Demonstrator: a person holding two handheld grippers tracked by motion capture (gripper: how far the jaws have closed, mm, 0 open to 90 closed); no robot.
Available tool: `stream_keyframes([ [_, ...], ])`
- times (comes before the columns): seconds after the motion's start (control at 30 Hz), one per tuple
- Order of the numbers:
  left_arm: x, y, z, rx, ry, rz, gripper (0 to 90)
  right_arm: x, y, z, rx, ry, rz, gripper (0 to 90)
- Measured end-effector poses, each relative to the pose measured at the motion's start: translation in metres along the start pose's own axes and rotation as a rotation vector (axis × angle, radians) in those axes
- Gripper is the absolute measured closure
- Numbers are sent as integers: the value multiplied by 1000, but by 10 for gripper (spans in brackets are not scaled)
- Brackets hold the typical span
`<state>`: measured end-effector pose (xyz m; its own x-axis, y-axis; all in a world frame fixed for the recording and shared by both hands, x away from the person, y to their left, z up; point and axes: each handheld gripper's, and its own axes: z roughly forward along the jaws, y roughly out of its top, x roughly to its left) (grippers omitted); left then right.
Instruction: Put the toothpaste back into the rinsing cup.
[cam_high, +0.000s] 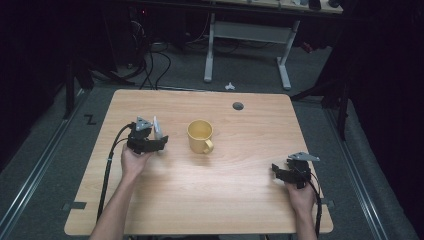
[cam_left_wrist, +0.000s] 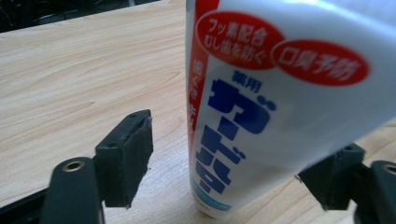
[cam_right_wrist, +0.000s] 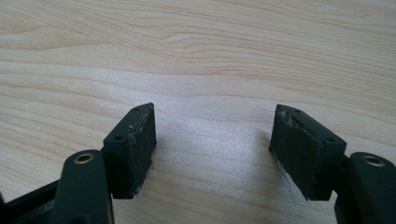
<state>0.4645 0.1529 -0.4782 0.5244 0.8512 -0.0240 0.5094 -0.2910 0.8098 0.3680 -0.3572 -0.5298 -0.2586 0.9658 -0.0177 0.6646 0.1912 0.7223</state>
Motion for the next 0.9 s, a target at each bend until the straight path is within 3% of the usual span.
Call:
stream_keyframes([
  [0.27,-1,0,2,-2,8,-2,387,0,0,0,0,0,0,315],
  [0.4,-7,0,1,-11,9,26,489,0,0,0,0,0,-1,315],
  [0.73,-8,1,0,-5,25,29,552,0,0,0,0,0,0,316],
  [0.9,-6,1,-1,-2,28,8,611,0,0,0,0,0,0,316],
])
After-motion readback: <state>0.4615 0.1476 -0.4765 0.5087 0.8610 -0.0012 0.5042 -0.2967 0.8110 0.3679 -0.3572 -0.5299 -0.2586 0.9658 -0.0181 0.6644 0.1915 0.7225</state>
